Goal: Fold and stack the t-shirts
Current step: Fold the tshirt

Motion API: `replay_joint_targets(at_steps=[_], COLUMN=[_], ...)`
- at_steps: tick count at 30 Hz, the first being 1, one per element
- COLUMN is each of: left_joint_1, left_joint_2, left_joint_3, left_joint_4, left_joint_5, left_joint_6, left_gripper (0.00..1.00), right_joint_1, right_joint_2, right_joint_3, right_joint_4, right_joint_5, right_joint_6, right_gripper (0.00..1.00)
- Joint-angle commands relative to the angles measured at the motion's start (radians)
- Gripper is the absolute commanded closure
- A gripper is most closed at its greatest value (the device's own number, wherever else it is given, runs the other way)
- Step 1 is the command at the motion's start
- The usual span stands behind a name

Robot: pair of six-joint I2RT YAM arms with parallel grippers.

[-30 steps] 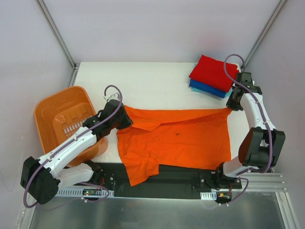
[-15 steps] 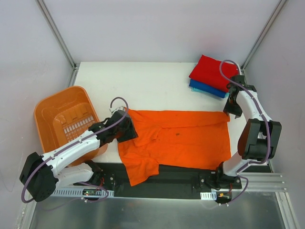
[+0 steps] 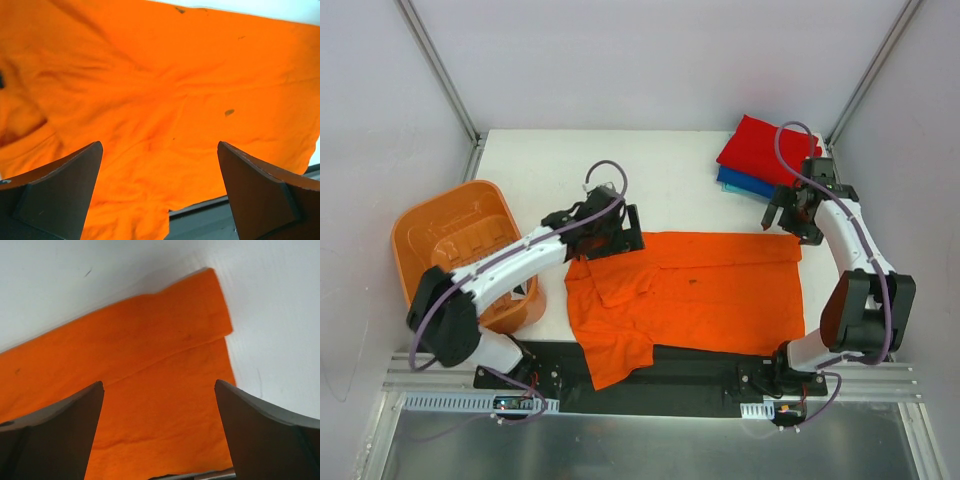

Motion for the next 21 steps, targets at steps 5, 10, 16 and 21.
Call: replay_joint_targets(at_steps=[5,10,16,21], left_joint_1=[0.141,0.222,0.296,0.348], left_joint_2=[0.336,0.475,0.617,0.735], left_joint_3=[0.134,0.190,0.288,0.399], left_joint_4=[0.028,0.056,0.057,0.057], left_joint_5=[0.132,0.135,0.169,0.229], left_joint_6=[0.062,0.076,0.091,0.107], left_gripper=[0.01,0.01,0.01,0.01], right_joint_1=[0.058,0.058,0.057,0.050], right_joint_2=[0.185,0.349,0.489,0.587], right_joint_3=[0.036,0.125,0.240,0.352], right_joint_4=[0.069,0.061,0.030,0.003], right_joint_5=[-0.122,-0.151,-0.126,-0.122], right_joint_6=[-0.007,-0.013,-0.014,-0.011], right_gripper=[0.03,0.03,0.03,0.03])
